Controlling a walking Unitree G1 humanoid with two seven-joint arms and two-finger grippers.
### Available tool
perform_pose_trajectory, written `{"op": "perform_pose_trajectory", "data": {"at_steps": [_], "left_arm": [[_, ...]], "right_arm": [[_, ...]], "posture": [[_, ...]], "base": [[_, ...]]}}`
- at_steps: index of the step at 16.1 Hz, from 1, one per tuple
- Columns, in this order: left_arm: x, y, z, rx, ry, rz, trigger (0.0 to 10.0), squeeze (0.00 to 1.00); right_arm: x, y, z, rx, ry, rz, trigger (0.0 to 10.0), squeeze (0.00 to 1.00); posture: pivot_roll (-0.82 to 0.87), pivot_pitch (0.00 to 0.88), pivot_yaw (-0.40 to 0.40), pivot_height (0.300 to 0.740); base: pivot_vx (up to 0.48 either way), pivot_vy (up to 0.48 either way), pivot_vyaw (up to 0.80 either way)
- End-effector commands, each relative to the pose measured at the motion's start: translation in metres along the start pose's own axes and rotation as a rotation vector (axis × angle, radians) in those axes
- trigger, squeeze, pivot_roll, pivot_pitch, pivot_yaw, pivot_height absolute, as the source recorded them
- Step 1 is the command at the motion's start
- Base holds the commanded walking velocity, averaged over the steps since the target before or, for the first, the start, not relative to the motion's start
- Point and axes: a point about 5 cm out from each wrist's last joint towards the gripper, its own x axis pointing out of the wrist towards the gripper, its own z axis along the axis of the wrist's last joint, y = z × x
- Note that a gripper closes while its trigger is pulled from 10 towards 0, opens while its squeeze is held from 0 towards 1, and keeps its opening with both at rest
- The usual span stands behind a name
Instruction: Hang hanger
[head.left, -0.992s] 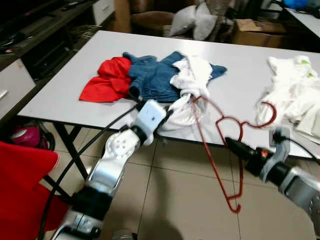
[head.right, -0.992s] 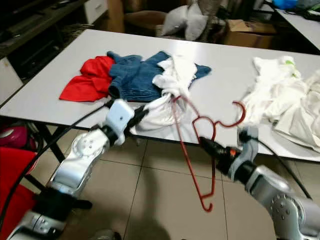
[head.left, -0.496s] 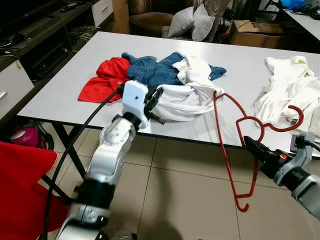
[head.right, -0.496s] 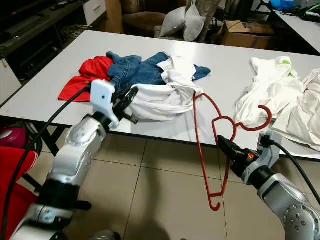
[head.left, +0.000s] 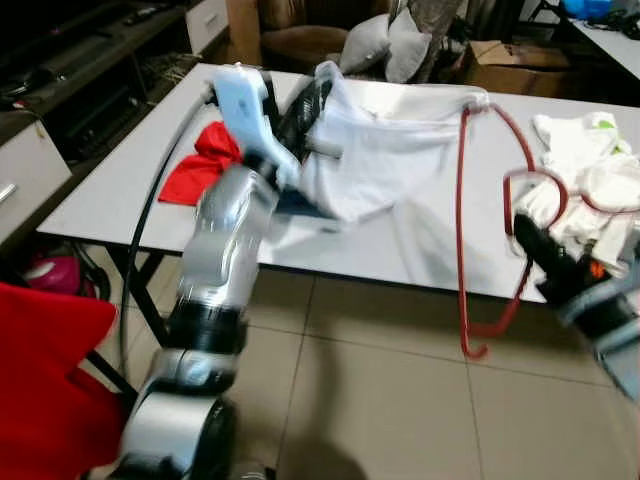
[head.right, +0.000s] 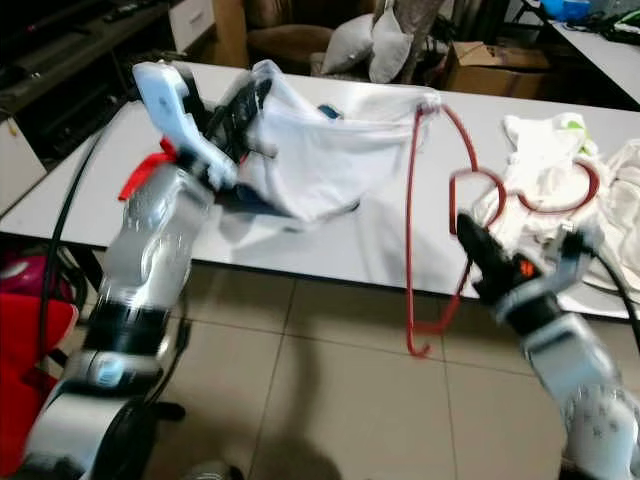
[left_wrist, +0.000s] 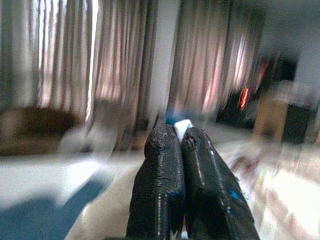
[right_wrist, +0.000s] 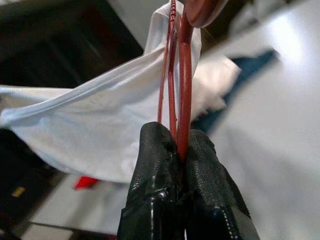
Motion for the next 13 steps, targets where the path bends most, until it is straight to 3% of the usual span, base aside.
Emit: {"op": "perform_pose_trajectory", "data": {"at_steps": [1, 4, 6, 8, 9, 11, 13], "left_arm": [[-0.026, -0.004, -0.045, 0.088, 0.239, -0.026, 0.0, 0.00], [-0.037, -0.009, -0.056, 0.145, 0.302, -0.075, 0.0, 0.00], [-0.043, -0.011, -0.060, 0.200, 0.346, -0.116, 0.0, 0.00], [-0.045, -0.010, -0.056, 0.223, 0.346, -0.106, 0.0, 0.00], [-0.045, -0.008, -0.048, 0.242, 0.301, -0.088, 0.0, 0.00], [-0.046, -0.011, -0.043, 0.230, 0.263, -0.108, 0.0, 0.00], [-0.058, -0.022, -0.045, 0.281, 0.271, -0.246, 0.0, 0.00]], "right_arm": [[-0.012, -0.011, -0.025, 0.006, 0.118, -0.104, 10.0, 0.00], [-0.020, -0.012, -0.043, -0.017, 0.245, -0.129, 10.0, 0.00], [-0.030, -0.015, -0.056, -0.076, 0.394, -0.142, 10.0, 0.00], [-0.035, -0.011, -0.049, -0.089, 0.378, -0.087, 10.0, 0.00], [-0.039, 0.002, -0.035, -0.114, 0.338, 0.037, 10.0, 0.00], [-0.042, 0.012, -0.028, -0.116, 0.324, 0.118, 10.0, 0.00], [-0.044, 0.023, -0.026, -0.097, 0.333, 0.214, 10.0, 0.00]], "posture": [[-0.06, 0.000, 0.017, 0.740], [-0.06, 0.000, 0.018, 0.740], [-0.06, 0.001, 0.017, 0.740], [-0.06, 0.009, 0.014, 0.740], [-0.06, 0.010, 0.015, 0.740], [-0.06, 0.014, 0.017, 0.740], [-0.07, 0.015, 0.017, 0.740]], "base": [[0.000, 0.000, 0.00], [0.000, 0.000, 0.00], [0.000, 0.000, 0.00], [0.000, 0.000, 0.00], [0.000, 0.000, 0.00], [0.000, 0.000, 0.00], [0.000, 0.000, 0.00]]}}
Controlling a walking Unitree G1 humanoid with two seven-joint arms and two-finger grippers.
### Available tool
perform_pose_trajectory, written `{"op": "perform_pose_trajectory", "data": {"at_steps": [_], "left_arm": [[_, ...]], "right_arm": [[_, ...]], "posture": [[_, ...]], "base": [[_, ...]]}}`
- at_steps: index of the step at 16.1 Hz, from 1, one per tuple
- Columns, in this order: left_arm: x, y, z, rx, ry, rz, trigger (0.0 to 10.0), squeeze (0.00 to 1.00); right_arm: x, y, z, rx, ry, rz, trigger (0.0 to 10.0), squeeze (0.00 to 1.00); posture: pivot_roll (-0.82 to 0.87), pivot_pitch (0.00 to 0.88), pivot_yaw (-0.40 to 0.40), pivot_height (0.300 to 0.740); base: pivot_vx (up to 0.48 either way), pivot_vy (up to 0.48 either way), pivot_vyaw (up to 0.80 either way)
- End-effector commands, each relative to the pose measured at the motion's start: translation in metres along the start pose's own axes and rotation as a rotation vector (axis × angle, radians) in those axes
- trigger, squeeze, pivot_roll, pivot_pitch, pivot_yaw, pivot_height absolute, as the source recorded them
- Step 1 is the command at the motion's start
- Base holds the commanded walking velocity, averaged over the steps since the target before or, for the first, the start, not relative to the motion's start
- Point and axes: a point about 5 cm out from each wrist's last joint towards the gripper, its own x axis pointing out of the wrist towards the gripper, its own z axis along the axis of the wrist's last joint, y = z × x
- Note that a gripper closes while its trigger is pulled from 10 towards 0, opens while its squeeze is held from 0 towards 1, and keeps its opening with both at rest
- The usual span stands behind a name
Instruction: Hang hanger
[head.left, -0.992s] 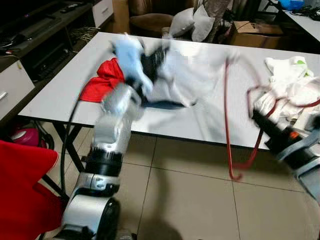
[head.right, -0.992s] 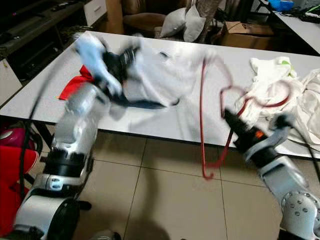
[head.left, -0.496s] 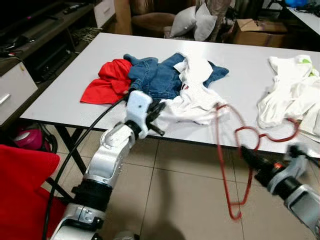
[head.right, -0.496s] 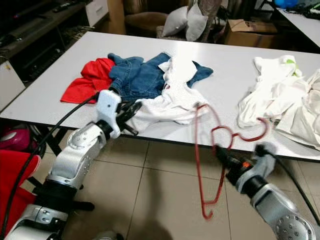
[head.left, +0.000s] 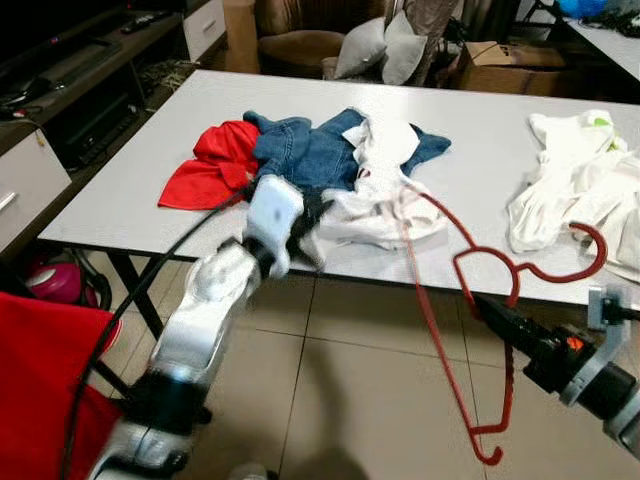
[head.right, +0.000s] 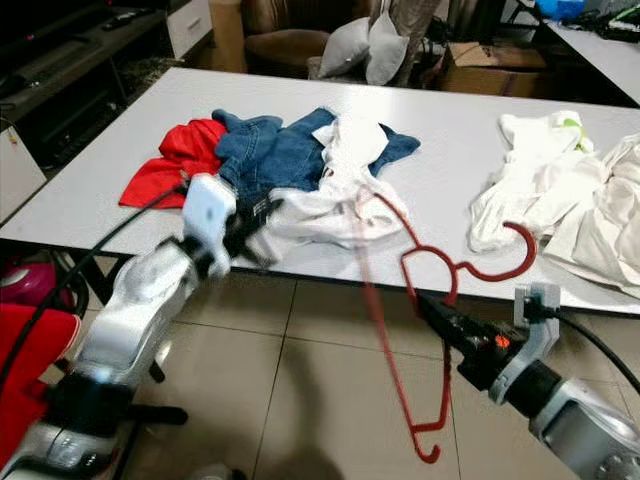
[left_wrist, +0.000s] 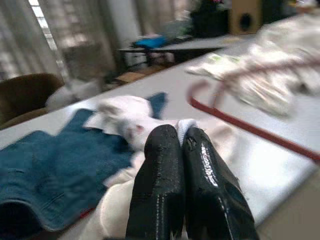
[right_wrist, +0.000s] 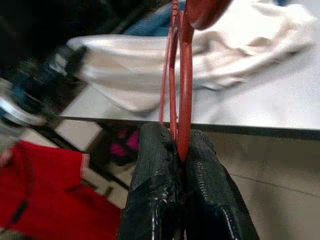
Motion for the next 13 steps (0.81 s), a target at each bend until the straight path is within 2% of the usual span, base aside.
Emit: {"op": "perform_pose_trajectory", "data": {"at_steps": [1, 3, 6, 11, 12, 13], "left_arm": [[0.001, -0.006, 0.004, 0.030, -0.019, -0.047, 0.0, 0.00], [-0.001, -0.010, 0.007, 0.054, -0.040, -0.045, 0.0, 0.00], [0.000, -0.007, 0.009, 0.068, -0.044, 0.010, 0.0, 0.00], [0.002, -0.004, 0.013, 0.083, -0.060, 0.042, 0.0, 0.00], [0.002, 0.000, 0.013, 0.090, -0.053, 0.070, 0.0, 0.00], [0.003, 0.011, 0.012, 0.091, -0.038, 0.144, 0.0, 0.00]], "right_arm": [[-0.001, 0.005, 0.002, -0.002, 0.005, 0.033, 10.0, 0.00], [0.008, 0.005, -0.007, 0.026, 0.065, 0.051, 10.0, 0.00], [0.014, 0.006, -0.014, 0.058, 0.123, 0.102, 10.0, 0.00], [0.018, -0.001, -0.013, 0.071, 0.135, 0.066, 10.0, 0.00], [0.018, -0.001, -0.012, 0.073, 0.129, 0.067, 10.0, 0.00], [0.016, 0.001, -0.012, 0.082, 0.103, 0.074, 10.0, 0.00]], "posture": [[-0.07, 0.015, 0.017, 0.740], [-0.06, 0.017, 0.003, 0.740], [-0.05, 0.019, -0.013, 0.740], [-0.04, 0.020, -0.019, 0.740], [-0.04, 0.019, -0.018, 0.740], [-0.05, 0.018, -0.013, 0.740]], "base": [[0.000, 0.000, 0.00], [0.000, 0.000, 0.00], [0.000, 0.000, 0.00], [0.000, 0.000, 0.00], [0.000, 0.000, 0.00], [0.000, 0.000, 0.00]]}}
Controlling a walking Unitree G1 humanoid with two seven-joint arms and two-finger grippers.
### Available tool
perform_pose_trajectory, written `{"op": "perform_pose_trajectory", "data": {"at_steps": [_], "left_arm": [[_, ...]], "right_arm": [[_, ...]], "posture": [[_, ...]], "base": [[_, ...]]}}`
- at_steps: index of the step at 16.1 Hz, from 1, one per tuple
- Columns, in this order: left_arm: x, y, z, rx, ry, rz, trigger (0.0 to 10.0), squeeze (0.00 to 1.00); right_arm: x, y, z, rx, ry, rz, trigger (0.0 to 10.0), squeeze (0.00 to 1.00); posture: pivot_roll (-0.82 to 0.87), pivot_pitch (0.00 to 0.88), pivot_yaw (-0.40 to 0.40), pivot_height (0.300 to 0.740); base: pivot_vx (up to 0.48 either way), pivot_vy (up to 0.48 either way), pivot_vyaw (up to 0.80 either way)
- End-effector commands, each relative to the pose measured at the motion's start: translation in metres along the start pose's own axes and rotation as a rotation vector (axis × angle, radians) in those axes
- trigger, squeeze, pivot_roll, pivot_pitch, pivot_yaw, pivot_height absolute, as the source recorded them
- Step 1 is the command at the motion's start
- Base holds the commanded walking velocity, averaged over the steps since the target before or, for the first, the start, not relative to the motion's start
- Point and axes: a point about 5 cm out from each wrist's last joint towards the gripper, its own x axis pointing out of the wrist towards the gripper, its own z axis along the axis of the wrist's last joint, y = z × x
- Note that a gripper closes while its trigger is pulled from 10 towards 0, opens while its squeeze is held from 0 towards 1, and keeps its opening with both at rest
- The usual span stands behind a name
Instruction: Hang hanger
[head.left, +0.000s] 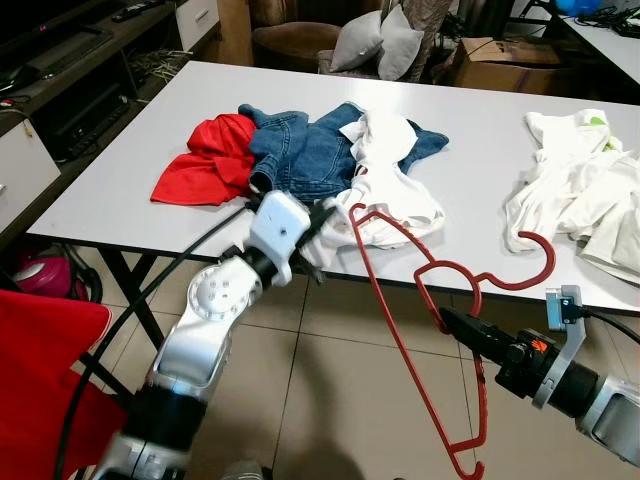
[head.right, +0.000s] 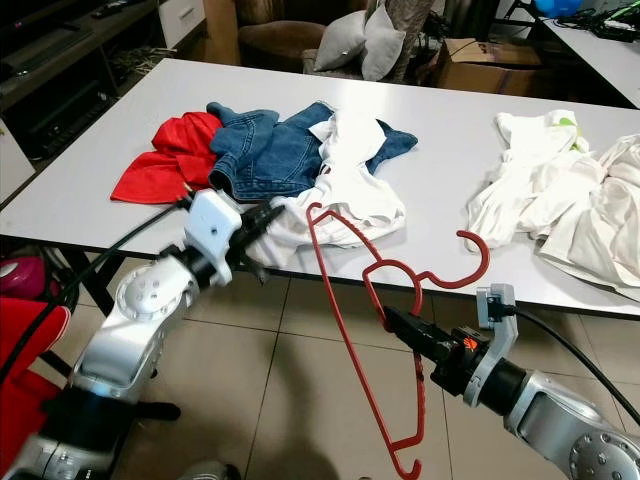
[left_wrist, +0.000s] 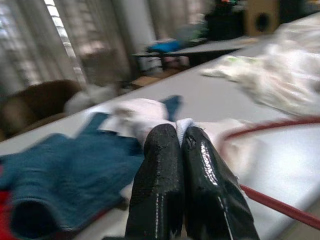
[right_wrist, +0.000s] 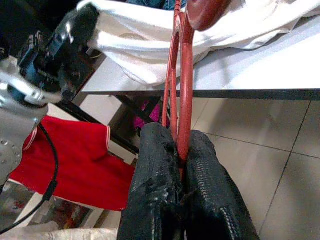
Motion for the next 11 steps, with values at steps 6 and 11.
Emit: {"op": "perform_pose_trajectory", "data": {"at_steps": [6, 11], "left_arm": [[0.014, 0.011, 0.004, -0.020, -0.001, 0.071, 0.0, 0.00], [0.012, 0.005, 0.013, -0.041, -0.077, 0.017, 0.0, 0.00]], "right_arm": [[-0.010, 0.011, 0.005, -0.035, -0.070, 0.045, 10.0, 0.00], [-0.003, 0.005, 0.001, -0.017, -0.020, 0.040, 10.0, 0.00]], "posture": [[-0.06, 0.007, 0.004, 0.740], [-0.04, 0.006, -0.014, 0.740]], "base": [[0.000, 0.000, 0.00], [0.000, 0.000, 0.00]]}}
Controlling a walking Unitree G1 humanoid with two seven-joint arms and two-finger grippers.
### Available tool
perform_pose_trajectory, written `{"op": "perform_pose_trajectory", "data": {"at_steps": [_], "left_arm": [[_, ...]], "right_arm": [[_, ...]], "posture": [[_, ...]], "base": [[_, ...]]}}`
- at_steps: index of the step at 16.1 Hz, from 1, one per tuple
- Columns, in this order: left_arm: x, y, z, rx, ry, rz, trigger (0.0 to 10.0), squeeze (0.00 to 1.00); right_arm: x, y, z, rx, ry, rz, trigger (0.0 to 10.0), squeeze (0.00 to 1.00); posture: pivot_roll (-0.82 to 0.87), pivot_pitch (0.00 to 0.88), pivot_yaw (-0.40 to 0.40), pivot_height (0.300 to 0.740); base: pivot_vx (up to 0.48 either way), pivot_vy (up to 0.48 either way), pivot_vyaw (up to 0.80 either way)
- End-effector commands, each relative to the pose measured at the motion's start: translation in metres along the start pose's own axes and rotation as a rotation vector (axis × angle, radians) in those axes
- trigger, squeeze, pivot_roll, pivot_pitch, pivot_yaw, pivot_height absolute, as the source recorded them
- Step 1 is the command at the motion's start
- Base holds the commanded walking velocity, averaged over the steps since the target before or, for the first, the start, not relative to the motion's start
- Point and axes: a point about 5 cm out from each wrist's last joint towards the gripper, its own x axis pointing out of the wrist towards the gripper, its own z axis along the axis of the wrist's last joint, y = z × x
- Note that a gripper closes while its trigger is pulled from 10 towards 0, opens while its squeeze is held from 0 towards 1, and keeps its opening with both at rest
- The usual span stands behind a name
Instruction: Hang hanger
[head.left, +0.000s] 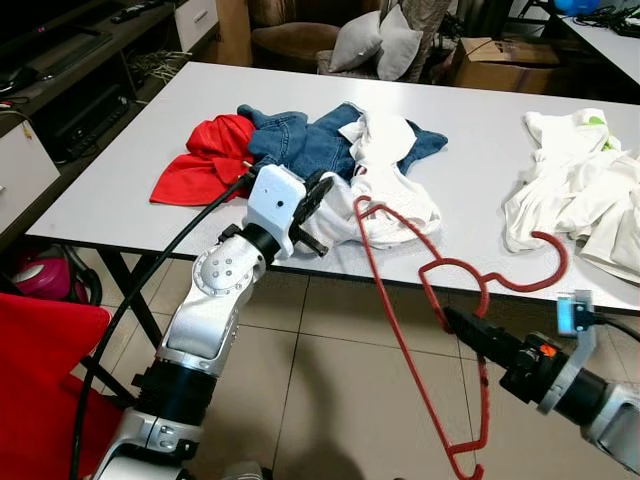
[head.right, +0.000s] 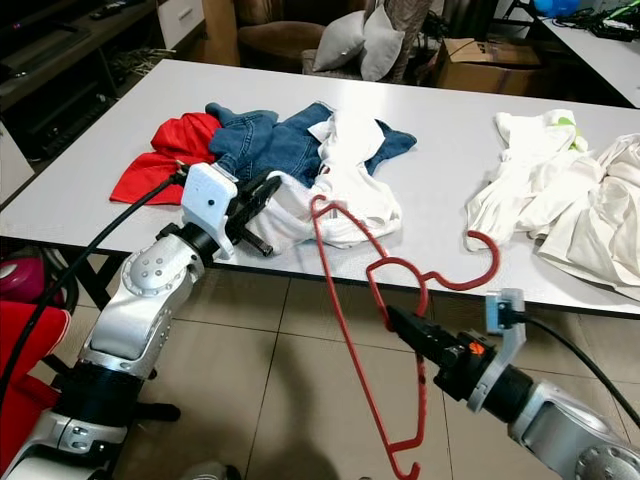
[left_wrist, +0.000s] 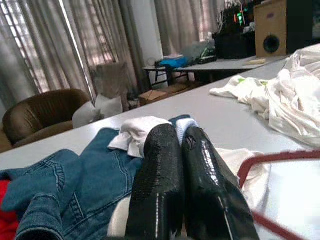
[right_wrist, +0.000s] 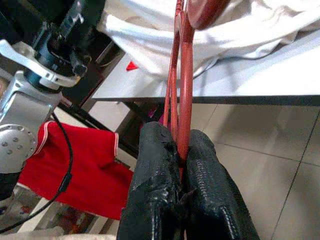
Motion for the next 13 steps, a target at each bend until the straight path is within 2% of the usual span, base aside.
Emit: {"op": "perform_pose_trajectory", "data": {"at_steps": [1, 5, 7, 10, 13], "left_arm": [[-0.002, 0.000, 0.005, 0.004, -0.027, -0.003, 0.0, 0.00], [-0.006, 0.000, 0.002, 0.013, -0.017, 0.003, 0.0, 0.00], [-0.007, -0.008, 0.008, -0.008, -0.062, -0.059, 0.0, 0.00], [-0.014, -0.027, 0.010, 0.011, -0.079, -0.243, 0.0, 0.00], [-0.021, -0.033, 0.008, 0.030, -0.060, -0.312, 0.0, 0.00]], "right_arm": [[0.002, 0.000, 0.002, -0.010, 0.018, 0.013, 10.0, 0.00], [0.005, -0.001, -0.001, 0.009, 0.053, 0.028, 10.0, 0.00], [0.009, -0.005, -0.002, 0.014, 0.069, 0.019, 10.0, 0.00], [0.013, -0.011, 0.001, 0.040, 0.055, 0.000, 10.0, 0.00], [0.015, -0.023, -0.002, 0.086, 0.044, -0.075, 10.0, 0.00]], "posture": [[-0.04, 0.008, -0.020, 0.740], [-0.03, 0.014, -0.041, 0.740], [-0.02, 0.018, -0.041, 0.740], [-0.02, 0.022, -0.043, 0.740], [-0.02, 0.037, -0.041, 0.740]], "base": [[0.000, 0.000, 0.00], [0.000, 0.000, 0.00], [0.000, 0.000, 0.00], [0.000, 0.000, 0.00], [0.000, 0.000, 0.00]]}}
